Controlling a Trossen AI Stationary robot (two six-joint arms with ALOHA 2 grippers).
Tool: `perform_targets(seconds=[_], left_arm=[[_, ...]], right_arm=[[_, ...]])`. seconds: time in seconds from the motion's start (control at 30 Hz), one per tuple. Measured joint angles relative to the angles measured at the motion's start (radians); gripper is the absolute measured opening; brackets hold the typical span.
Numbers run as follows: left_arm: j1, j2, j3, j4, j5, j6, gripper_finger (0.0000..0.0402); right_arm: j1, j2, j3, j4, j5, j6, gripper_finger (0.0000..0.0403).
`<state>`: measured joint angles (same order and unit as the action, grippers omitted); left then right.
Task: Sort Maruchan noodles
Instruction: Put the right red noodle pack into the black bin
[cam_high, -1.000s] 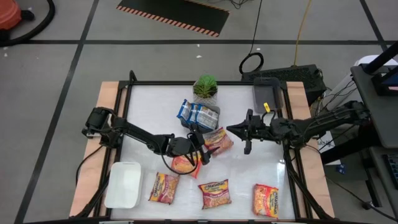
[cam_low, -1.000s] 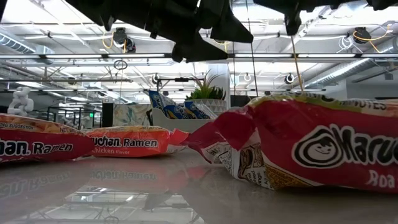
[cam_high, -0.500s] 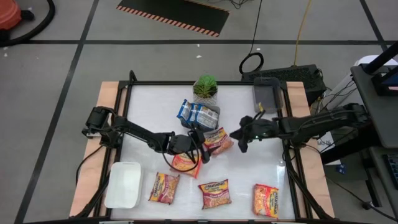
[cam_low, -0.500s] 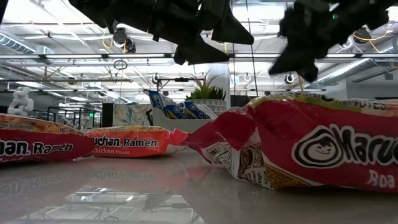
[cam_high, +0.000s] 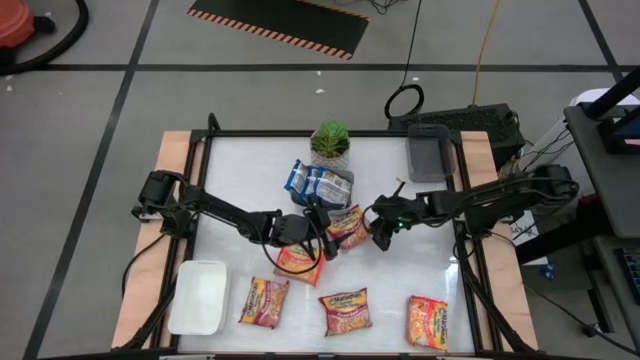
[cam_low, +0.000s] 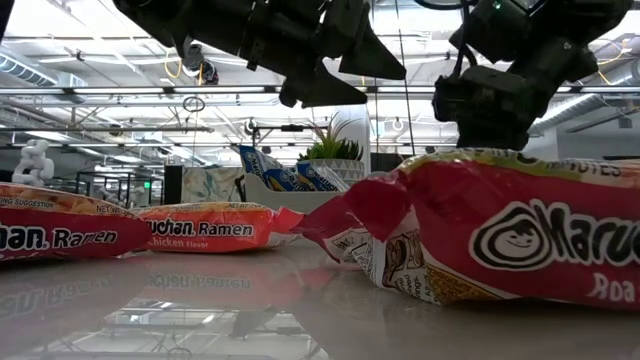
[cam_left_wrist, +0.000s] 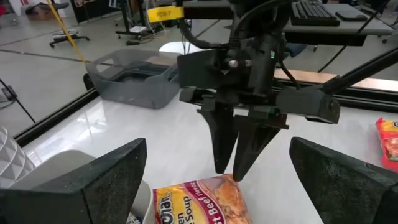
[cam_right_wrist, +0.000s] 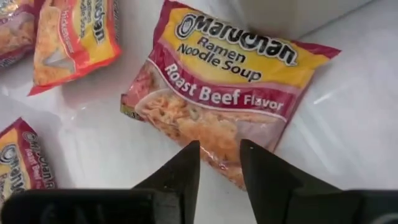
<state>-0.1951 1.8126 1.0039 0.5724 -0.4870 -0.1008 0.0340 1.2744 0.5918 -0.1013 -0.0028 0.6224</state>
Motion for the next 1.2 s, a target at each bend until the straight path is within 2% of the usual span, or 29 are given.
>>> perform_targets(seconds=[0.43, 0.63, 0.93, 1.07, 1.2], left_arm=[[0.007, 0.0, 0.0, 0.0, 0.017, 0.0, 0.0399], [0.007, 0.0, 0.0, -0.001, 0.018, -0.005, 0.0399], [0.011, -0.001, 0.0, -0.011, 0.019, -0.008, 0.0399], [0.011, -0.001, 0.0, -0.017, 0.019, -0.01, 0.0399], [0.011, -0.001, 0.0, -0.014, 0.018, -0.013, 0.0399]], right_arm=[[-0.021, 0.086, 0.0, 0.023, -0.032, -0.022, 0.0112], [-0.014, 0.079, 0.0, 0.023, -0.173, 0.035, 0.0112], [0.079, 0.073, 0.0, 0.048, -0.369, 0.091, 0.0112], [0.081, 0.038, 0.0, 0.076, -0.335, 0.092, 0.0112], [0.036, -0.008, -0.001, 0.061, -0.173, 0.093, 0.0112]])
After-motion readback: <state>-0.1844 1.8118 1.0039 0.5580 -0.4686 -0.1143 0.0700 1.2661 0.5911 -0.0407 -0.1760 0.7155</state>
